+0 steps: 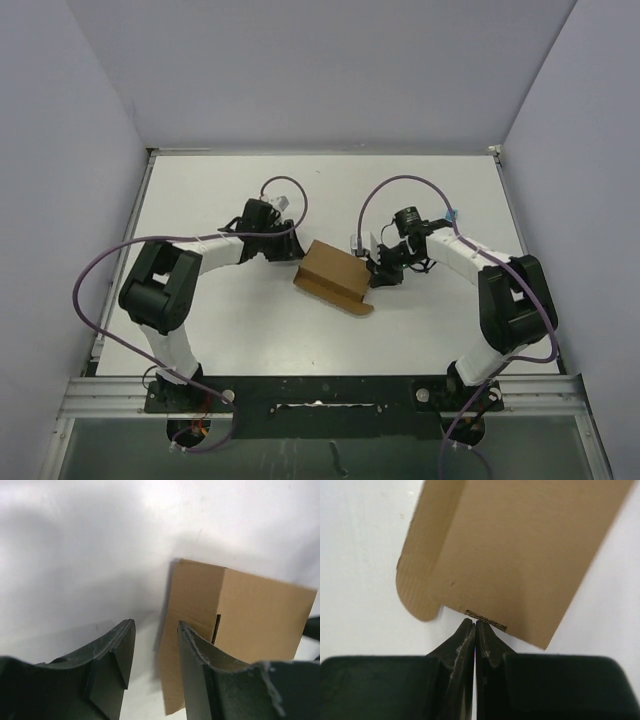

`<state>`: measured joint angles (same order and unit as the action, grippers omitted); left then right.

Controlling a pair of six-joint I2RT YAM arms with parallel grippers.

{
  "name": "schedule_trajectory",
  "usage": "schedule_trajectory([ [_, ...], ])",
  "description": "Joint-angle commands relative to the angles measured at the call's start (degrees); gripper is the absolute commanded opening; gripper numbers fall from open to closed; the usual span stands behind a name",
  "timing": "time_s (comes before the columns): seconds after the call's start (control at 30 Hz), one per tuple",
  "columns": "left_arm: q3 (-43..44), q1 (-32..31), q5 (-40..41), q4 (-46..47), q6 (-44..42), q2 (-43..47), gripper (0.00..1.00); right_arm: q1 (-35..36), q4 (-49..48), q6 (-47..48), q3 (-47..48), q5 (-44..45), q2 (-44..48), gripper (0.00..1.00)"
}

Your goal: Fold the paper box

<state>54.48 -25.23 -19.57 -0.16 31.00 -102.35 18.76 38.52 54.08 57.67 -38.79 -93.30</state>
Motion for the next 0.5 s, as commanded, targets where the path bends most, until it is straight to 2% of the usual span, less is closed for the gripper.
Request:
schedule_trajectory([
  [0.0,8.74,0.1,-6.34,-2.39,-4.27,-4.48,0.39,4.42,2.03,3.46,-0.34,-7.7,1.49,0.0],
  [0.13,12.71,1.92,-6.23,-5.34,-5.95,-6.99,0.4,7.78,1.63,3.04,-1.17,-6.74,2.57,0.0],
  [0.27,14.48,6.34,-4.25,-7.52,-6.32,-6.78,0.43,7.67,2.71,3.97,-1.23,-6.57,4.53,0.01],
  [0.47,10.51,12.03,-2.09,-7.63,-7.83,2.42,0.46,4.06,8.0,9.91,-2.16,-12.36,9.33,0.14],
])
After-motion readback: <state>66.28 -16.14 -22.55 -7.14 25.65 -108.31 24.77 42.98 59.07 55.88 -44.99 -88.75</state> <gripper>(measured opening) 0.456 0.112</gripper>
